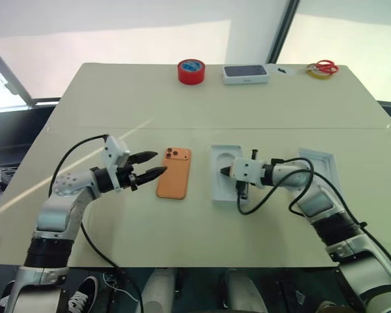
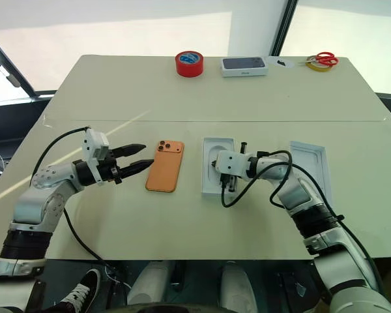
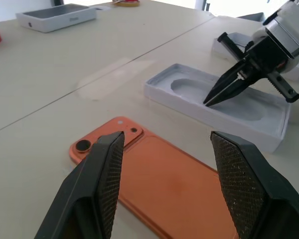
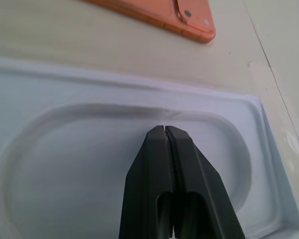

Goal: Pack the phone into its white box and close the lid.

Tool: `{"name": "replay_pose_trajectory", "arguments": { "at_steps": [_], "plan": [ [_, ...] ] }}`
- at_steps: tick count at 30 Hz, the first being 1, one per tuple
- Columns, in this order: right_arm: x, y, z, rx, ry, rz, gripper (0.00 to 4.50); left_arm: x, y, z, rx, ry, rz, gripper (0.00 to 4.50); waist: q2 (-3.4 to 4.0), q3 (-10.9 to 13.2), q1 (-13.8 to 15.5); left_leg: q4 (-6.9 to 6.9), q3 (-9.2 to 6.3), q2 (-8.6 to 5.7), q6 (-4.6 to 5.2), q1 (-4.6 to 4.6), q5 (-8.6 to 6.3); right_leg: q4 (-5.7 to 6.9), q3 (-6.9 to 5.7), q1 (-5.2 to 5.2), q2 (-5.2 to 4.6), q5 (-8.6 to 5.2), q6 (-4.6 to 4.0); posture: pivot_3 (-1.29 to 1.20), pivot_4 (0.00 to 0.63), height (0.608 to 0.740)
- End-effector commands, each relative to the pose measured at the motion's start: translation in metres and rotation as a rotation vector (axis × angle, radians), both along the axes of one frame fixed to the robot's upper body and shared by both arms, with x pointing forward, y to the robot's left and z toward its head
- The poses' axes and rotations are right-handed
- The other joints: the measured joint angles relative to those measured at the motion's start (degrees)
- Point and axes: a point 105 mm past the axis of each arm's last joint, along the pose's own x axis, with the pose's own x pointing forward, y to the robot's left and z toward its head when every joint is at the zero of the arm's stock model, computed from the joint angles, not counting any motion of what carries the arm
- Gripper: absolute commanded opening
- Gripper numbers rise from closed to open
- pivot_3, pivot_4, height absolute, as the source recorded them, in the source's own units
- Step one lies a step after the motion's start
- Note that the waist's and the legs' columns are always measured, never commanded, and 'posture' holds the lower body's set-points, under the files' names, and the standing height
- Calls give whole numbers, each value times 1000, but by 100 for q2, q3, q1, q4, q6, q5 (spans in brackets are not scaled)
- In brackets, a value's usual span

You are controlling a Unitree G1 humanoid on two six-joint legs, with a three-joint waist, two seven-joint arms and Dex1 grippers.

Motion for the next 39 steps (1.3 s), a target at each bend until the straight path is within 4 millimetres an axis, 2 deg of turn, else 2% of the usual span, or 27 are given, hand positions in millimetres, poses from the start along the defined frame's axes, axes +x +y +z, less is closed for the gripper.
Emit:
{"name": "replay_pose_trajectory", "arguments": {
  "at_steps": [1, 6, 10, 14, 16, 18, 21, 24, 27, 30, 32, 35, 39],
  "plan": [
    [-2, -2, -10, -64, 33, 26, 36, 1, 7, 6, -3, 10, 49, 2909, -2, -2, -23, 0, 0, 0, 0, 3, 0, 0, 0, 3, 0, 0, 0, 0, 150, 738],
    [-2, 9, -6, -49, 15, 51, 36, 0, 11, 0, 13, 64, 90, 2909, -2, -1, -102, 0, -2, 0, 0, 5, 0, 5, -1, 3, 2, 1, 1, 0, 150, 738],
    [-1, 24, 6, 74, 27, 53, 36, 6, 18, -5, -27, 180, 137, 2909, -3, -1, -152, 1, -2, 1, 0, 5, 1, 14, -1, 0, 5, 3, 6, 0, 150, 738],
    [11, 31, 31, 158, -33, 22, 36, 26, 40, -7, -28, 240, 290, 2909, -2, -1, -140, 2, -6, 2, -2, 6, 3, 29, -4, -9, 9, 10, 18, 0, 150, 738],
    [21, 36, 50, 223, -73, -6, 36, 32, 50, -14, -61, 355, 356, 2909, -2, -1, -149, 2, -6, 2, -5, 6, 5, 32, -2, -13, 11, 10, 19, 0, 150, 738],
    [25, 50, 67, 270, -111, 8, 36, 33, 49, -11, -145, 420, 352, 2909, -2, 0, -156, 4, -6, 2, -6, 3, 5, 34, -2, -18, 16, 12, 22, 0, 150, 738],
    [25, 70, 80, 296, -128, 32, 36, 26, 41, -7, -256, 560, 294, 2909, -6, 1, -145, 2, -6, 2, -9, 1, 8, 46, -9, -27, 16, 15, 28, 0, 150, 738],
    [14, 100, 75, 231, -57, 95, 36, 9, 34, -21, -216, 672, 227, 2909, -7, 1, -146, -3, -9, 2, -14, 0, 11, 51, -16, -29, 17, 16, 30, 0, 150, 738],
    [5, 112, 59, 90, -11, 150, 36, 2, 35, -35, -193, 765, 235, 2909, -7, 2, -159, -3, -6, 2, -21, 1, 16, 63, -13, -35, 18, 16, 29, 0, 150, 738],
    [0, 113, 40, -21, 99, 153, 36, -1, 34, -40, -185, 793, 234, 2909, -10, 0, -143, 1, -7, 3, -28, 7, 20, 81, -15, -38, 16, 14, 26, 0, 150, 738],
    [-2, 117, 33, -52, 114, 163, 36, 0, 29, -43, -185, 806, 228, 2909, -10, -1, -138, 1, -8, 3, -29, 8, 20, 84, -15, -39, 14, 12, 23, 0, 150, 738],
    [2, 112, 17, -161, 93, 149, 36, 4, 18, -40, -222, 814, 204, 2909, -10, -1, -121, 0, -8, 2, -29, 7, 20, 83, -15, -41, 11, 13, 24, 0, 150, 738],
    [3, 115, 15, -164, 74, 151, 36, 4, 6, -42, -227, 841, 181, 2909, -15, -5, -126, 0, -8, 1, -29, 6, 20, 84, -16, -41, 10, 13, 25, 0, 150, 738]
  ]
}}
